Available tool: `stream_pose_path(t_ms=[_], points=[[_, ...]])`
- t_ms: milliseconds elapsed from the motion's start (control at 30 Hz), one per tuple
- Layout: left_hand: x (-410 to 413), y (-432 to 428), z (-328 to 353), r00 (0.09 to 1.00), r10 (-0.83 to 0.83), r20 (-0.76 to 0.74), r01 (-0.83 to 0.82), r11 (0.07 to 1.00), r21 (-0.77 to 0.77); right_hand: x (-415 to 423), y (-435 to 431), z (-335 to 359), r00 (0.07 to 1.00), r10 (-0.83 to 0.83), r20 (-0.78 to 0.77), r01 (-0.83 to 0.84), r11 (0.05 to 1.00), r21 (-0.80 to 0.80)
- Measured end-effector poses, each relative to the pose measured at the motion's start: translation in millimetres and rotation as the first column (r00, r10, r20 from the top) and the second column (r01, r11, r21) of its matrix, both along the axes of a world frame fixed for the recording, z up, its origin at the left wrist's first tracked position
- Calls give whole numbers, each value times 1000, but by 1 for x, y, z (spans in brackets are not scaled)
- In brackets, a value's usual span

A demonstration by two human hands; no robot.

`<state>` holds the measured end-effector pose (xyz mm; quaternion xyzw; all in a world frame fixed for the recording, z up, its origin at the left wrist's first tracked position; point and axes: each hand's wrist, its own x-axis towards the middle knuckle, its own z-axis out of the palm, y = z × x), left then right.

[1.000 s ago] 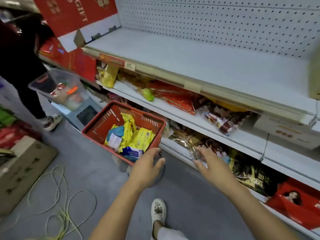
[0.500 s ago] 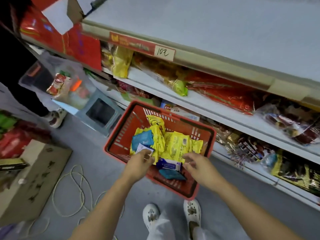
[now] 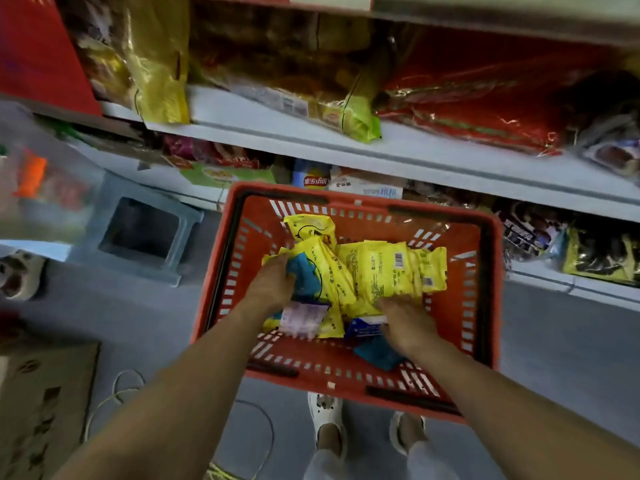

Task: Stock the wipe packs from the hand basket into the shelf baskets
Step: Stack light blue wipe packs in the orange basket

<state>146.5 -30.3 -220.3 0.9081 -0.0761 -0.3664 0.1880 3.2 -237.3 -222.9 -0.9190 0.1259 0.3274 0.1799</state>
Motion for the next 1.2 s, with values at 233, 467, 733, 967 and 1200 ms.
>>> stream_pose_path(t_ms=[233, 467, 733, 967, 1200], points=[[6, 0, -24, 987, -106, 122, 96, 991, 89, 2, 19, -30, 993, 95, 74, -78, 976, -202], [-6, 6, 11, 978, -93, 186, 78, 993, 88, -24, 7, 8, 945, -186, 269, 160, 980, 118], [-51, -31, 124, 947, 204, 247, -95, 915, -392, -46, -23, 122, 596, -798, 87, 492, 449, 746], [-140, -128, 210, 868, 421, -261, -480, 583, -656, -99, -88, 213, 609, -790, 73, 449, 419, 789], [-271, -250, 269, 903, 234, -360, -429, 537, -727, -223, -210, 284, 589, -789, 176, 435, 492, 754]])
